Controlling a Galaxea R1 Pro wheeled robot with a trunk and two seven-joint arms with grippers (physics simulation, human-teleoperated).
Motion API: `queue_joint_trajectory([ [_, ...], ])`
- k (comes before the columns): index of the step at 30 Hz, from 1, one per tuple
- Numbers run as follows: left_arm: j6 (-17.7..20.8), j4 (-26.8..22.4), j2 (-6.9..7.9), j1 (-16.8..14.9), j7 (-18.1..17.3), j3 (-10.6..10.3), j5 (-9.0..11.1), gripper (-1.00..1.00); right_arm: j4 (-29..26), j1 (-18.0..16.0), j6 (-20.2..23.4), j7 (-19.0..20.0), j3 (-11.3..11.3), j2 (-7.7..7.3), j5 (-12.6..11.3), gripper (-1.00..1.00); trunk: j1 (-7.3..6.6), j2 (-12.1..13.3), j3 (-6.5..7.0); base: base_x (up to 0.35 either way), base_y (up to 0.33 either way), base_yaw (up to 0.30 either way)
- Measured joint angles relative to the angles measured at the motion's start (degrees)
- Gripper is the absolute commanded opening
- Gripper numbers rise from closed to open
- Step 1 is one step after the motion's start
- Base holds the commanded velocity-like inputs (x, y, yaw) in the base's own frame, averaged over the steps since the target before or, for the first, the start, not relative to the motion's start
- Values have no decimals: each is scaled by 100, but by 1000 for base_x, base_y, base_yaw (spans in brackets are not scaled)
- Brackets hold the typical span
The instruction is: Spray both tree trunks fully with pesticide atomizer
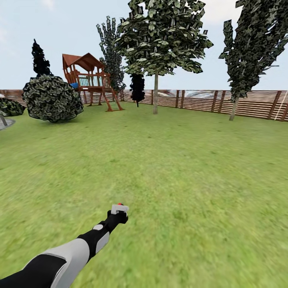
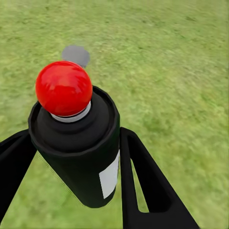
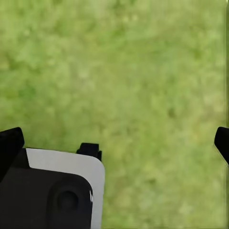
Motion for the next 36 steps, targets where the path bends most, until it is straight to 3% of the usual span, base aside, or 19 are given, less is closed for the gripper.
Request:
queue_joint_trajectory([
  [36,-1,-9,3,0,0,-13,-1,-100,0,0,2,0,0,0,0,100,0,0,0,350,-90,0],
])
